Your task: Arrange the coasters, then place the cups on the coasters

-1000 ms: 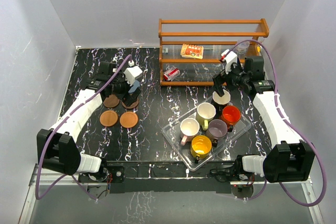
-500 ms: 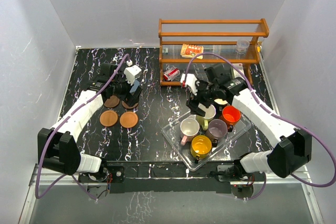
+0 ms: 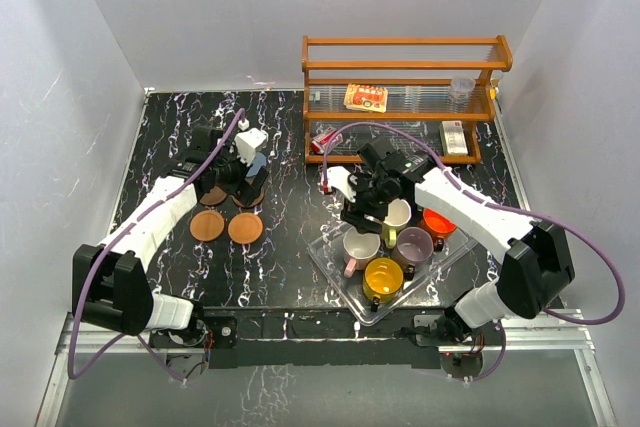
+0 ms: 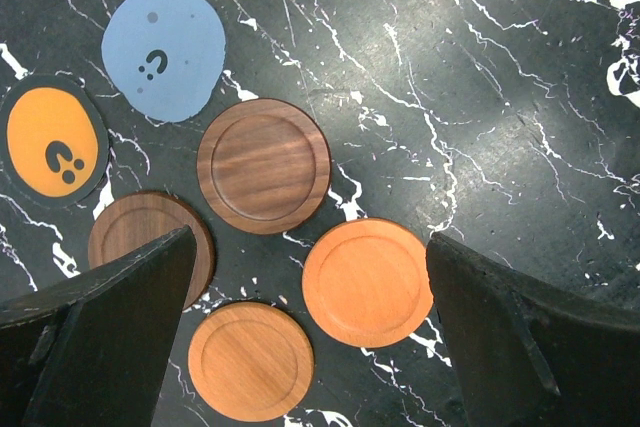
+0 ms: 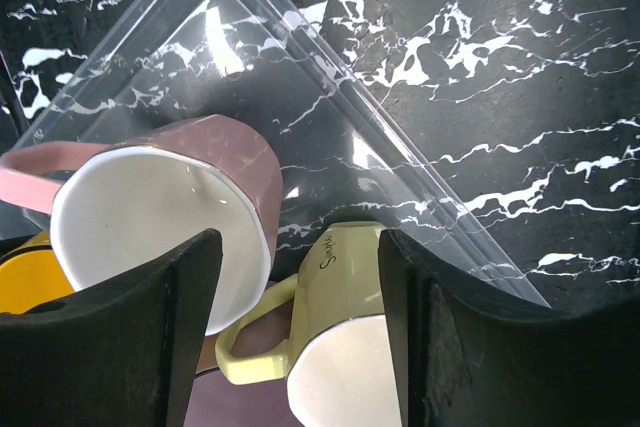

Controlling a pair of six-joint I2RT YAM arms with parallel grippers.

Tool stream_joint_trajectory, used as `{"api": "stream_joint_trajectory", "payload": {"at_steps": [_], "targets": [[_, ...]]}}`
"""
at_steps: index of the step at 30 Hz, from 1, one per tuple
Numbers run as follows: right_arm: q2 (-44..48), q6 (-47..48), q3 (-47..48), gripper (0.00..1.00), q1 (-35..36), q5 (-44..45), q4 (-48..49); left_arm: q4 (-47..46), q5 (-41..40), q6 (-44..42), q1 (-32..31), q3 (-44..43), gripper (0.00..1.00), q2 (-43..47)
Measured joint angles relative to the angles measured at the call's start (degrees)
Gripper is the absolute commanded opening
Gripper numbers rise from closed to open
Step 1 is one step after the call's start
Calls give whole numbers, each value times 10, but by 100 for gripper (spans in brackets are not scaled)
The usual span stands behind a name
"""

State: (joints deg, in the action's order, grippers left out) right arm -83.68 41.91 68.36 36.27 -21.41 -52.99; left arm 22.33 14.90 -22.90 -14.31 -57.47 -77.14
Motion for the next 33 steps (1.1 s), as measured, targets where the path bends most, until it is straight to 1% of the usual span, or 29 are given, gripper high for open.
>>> {"api": "stream_joint_trajectory", "payload": {"at_steps": [9, 17, 20, 21, 27, 33], "targets": [[-21, 1, -12, 33, 16, 13, -5, -10, -11, 0, 7, 1, 99, 11], [-24, -2, -15, 9, 17, 14, -6, -13, -14, 0, 7, 2, 99, 11], [-27, -3, -15, 1, 17, 8, -5, -12, -14, 2, 7, 2, 99, 14], [-27, -3, -15, 0, 17, 7, -5, -10, -14, 4, 7, 2, 99, 16], [-27, -11, -6, 0, 17, 3, -9, 5, -7, 12, 11, -5, 99, 32], [-28, -40, 62, 0, 17, 3, -11, 23, 33, 19, 11, -32, 99, 38]]}}
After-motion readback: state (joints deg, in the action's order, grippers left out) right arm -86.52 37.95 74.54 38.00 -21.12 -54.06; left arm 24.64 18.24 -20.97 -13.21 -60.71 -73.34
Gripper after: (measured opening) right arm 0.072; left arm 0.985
